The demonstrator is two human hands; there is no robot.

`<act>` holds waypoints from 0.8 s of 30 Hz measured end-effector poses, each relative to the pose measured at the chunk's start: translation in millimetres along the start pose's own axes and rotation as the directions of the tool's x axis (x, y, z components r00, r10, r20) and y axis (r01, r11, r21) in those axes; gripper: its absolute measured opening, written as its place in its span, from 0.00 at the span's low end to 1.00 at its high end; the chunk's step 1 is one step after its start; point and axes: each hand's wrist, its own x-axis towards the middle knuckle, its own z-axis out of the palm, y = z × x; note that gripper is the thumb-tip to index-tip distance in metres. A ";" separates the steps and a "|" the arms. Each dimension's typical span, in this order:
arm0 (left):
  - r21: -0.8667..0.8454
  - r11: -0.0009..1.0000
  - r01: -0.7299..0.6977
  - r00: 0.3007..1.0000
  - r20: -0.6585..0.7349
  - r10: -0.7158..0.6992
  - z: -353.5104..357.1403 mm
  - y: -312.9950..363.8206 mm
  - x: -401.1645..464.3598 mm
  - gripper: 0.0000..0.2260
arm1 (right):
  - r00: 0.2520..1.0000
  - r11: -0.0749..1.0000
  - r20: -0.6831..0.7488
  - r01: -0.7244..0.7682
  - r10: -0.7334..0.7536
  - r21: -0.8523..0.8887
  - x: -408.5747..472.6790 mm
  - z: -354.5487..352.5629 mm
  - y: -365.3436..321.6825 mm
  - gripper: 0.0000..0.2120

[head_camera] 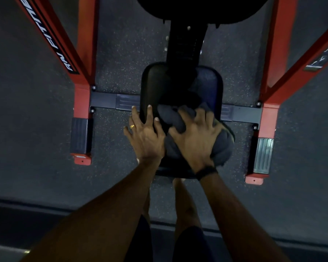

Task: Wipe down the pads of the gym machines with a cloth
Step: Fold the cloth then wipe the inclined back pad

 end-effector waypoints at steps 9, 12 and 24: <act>-0.015 1.000 0.010 1.000 0.016 -0.010 0.7 0.7 -0.9 0.24 | 0.996 0.996 -0.038 -0.079 0.081 0.051 0.4 5.8 21.2 0.23; -0.018 1.000 0.009 0.999 0.033 -0.008 0.5 -0.4 -1.4 0.24 | 0.993 0.994 -0.058 -0.106 0.106 0.006 54.5 10.0 26.5 0.22; 0.031 0.999 0.012 0.998 0.062 -0.014 1.3 -1.2 1.5 0.23 | 0.987 0.986 0.031 -0.158 0.157 0.051 197.4 22.8 38.1 0.26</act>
